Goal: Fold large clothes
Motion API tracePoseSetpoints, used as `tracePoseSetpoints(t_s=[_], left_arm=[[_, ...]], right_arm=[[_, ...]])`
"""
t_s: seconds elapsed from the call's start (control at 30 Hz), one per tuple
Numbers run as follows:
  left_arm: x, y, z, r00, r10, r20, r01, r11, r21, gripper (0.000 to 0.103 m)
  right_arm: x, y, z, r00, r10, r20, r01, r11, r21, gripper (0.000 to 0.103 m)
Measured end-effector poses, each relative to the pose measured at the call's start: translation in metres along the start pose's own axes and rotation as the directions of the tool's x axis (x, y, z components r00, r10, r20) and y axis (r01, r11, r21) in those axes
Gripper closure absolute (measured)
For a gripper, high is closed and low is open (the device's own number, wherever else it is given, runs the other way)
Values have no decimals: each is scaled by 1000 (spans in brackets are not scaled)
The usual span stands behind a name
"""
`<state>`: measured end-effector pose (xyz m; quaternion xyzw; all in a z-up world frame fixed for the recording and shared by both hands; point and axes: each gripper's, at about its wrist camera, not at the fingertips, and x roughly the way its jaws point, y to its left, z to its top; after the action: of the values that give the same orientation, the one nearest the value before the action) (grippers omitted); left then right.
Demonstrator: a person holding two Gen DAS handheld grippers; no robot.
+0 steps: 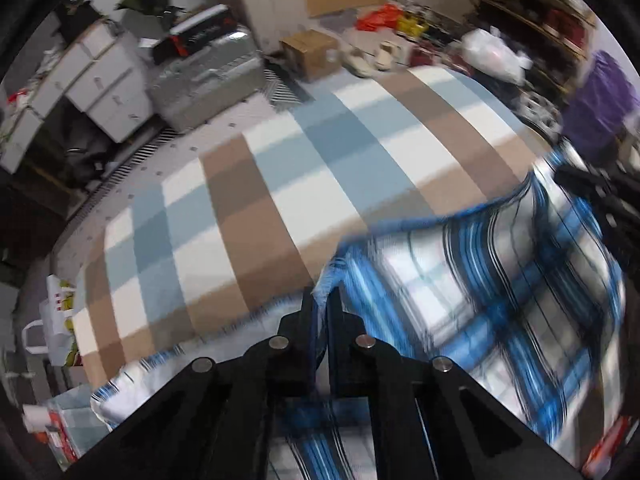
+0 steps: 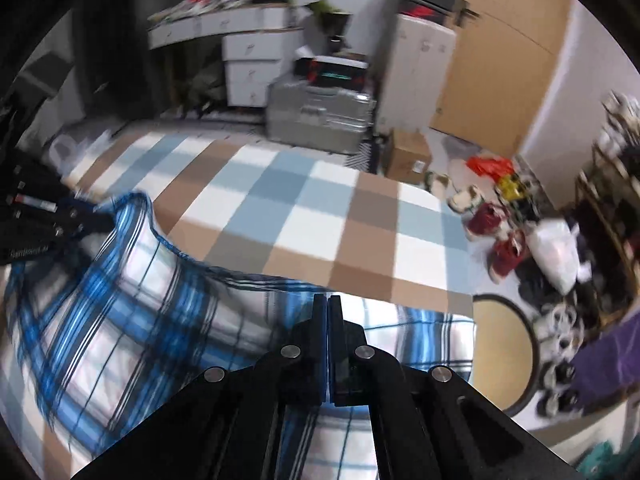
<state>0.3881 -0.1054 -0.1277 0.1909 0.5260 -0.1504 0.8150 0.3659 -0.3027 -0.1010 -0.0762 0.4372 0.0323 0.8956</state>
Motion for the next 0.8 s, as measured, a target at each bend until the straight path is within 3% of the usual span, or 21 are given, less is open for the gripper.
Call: tracePoseSetpoints(t_s=[0.1, 0.23, 0.27, 0.3, 0.33, 0.37, 0.4, 0.5, 0.67, 0.73, 0.8], left_arm=[[23, 3, -2, 995, 77, -58, -77, 997, 9, 101], [22, 28, -17, 996, 16, -92, -20, 999, -49, 94], [13, 36, -20, 997, 16, -81, -21, 998, -62, 85], [4, 43, -23, 998, 23, -60, -27, 997, -67, 66], [-8, 50, -26, 999, 32, -29, -34, 997, -69, 52], [-21, 57, -30, 999, 48, 10, -48, 996, -70, 27], [-34, 63, -34, 997, 64, 45, -61, 996, -65, 21], [-68, 77, -52, 986, 123, 109, -121, 992, -32, 21], [-68, 97, -84, 985, 157, 67, -156, 987, -27, 21], [-61, 98, -95, 984, 169, 59, -168, 986, -16, 21], [-56, 93, -104, 978, 192, 86, -193, 981, 7, 21]], right_arm=[[12, -12, 2, 1000, -16, -20, 18, 997, 70, 103], [0, -27, -7, 1000, 23, -10, -21, 985, 173, 99], [-6, -28, -10, 1000, 30, -1, -29, 981, 189, 98], [-12, -29, -14, 999, 47, 8, -48, 979, 197, 92], [-20, -27, -19, 997, 70, 15, -72, 979, 193, 80], [-26, -24, -23, 997, 76, 20, -78, 979, 187, 73], [-32, -20, -27, 996, 78, 31, -82, 980, 181, 62], [-51, 0, -41, 995, 93, 38, -98, 985, 140, 58], [-80, 29, -65, 986, 158, 50, -164, 966, 197, 51], [-93, 42, -78, 974, 216, 69, -227, 943, 242, 51], [-113, 60, -98, 935, 326, 139, -353, 886, 300, 49]])
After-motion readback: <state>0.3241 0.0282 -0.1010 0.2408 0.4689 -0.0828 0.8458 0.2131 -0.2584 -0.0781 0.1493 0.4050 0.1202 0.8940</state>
